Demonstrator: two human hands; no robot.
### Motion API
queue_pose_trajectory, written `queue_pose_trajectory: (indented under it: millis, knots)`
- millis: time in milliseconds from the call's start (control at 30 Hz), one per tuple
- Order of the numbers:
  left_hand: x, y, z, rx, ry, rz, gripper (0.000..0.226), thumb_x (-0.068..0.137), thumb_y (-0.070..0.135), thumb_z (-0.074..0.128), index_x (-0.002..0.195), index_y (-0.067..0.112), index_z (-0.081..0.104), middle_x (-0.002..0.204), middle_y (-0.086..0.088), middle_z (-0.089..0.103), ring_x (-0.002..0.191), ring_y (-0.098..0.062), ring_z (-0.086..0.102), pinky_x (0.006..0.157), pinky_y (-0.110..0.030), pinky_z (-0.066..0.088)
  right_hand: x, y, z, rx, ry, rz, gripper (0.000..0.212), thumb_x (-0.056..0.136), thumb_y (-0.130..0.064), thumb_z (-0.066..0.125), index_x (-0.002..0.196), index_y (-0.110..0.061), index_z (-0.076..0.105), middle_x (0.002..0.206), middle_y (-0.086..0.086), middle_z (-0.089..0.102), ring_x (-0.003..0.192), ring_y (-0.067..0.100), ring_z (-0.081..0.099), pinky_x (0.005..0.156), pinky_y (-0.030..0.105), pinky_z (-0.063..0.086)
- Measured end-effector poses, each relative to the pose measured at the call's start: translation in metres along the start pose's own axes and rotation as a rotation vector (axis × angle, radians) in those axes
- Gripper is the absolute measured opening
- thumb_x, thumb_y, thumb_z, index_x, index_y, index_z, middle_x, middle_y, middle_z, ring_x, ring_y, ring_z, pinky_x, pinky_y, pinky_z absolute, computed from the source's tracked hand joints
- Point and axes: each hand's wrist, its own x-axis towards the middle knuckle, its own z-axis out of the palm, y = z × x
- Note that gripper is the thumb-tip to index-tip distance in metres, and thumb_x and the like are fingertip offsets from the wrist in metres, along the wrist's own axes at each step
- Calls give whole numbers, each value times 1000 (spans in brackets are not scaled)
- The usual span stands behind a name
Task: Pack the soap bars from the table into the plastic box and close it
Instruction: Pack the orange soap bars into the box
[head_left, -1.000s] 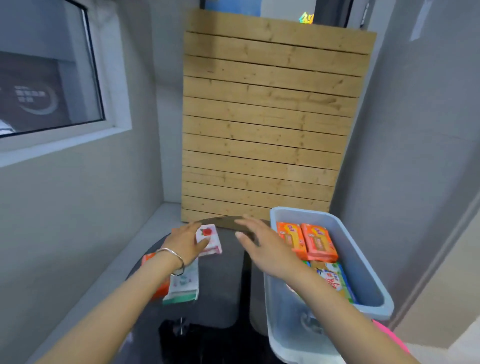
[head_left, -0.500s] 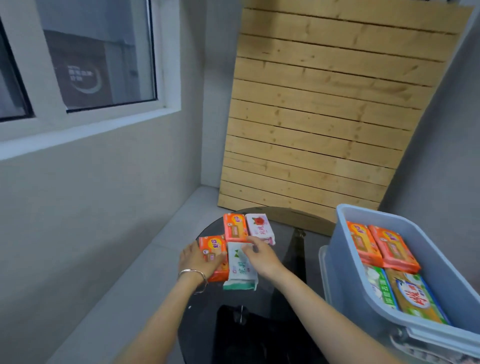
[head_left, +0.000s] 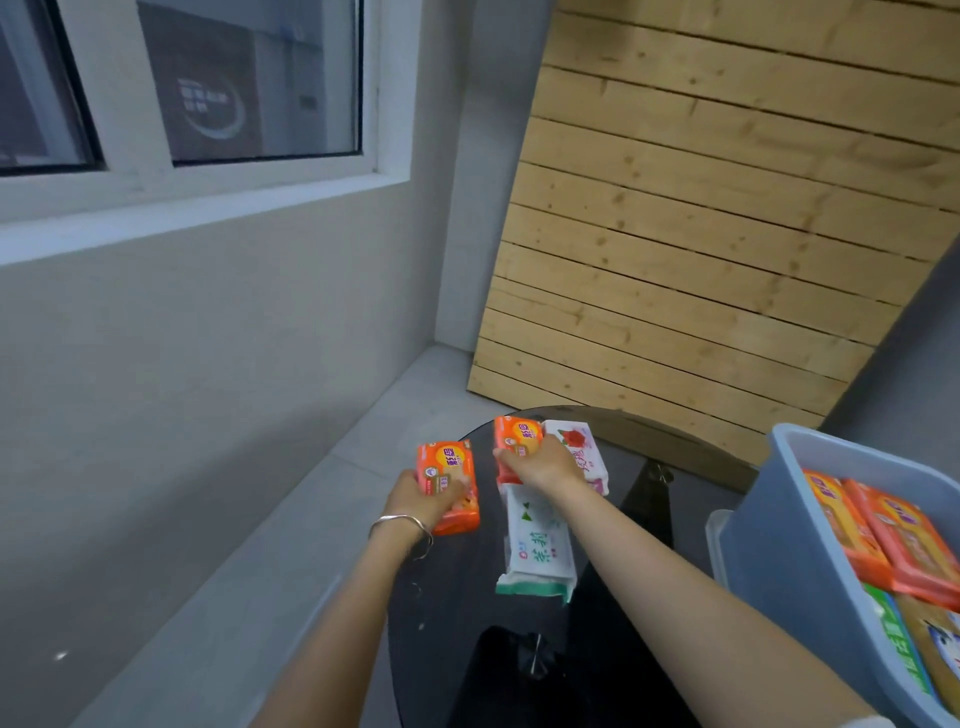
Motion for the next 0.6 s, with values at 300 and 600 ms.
queue_pose_trajectory:
  millis: [300,600]
  knots:
    - [0,11,0,-261,50,48,53,75,7,74,115,12,38,109,-9,55,94,-26,57,77,-35,48,14,-7,14,-119,125,10,82,72,-47,70,138,-14,34,125,7,58,113,27,58,94,38,48]
    - [-27,60,-1,-542,-34,127,46,80,10,69,119,10,45,97,-7,65,71,-16,65,50,-24,53,-29,-7,-37,681,-34,-115,43,78,-27,71,118,-15,59,104,2,67,82,11,60,57,22,43]
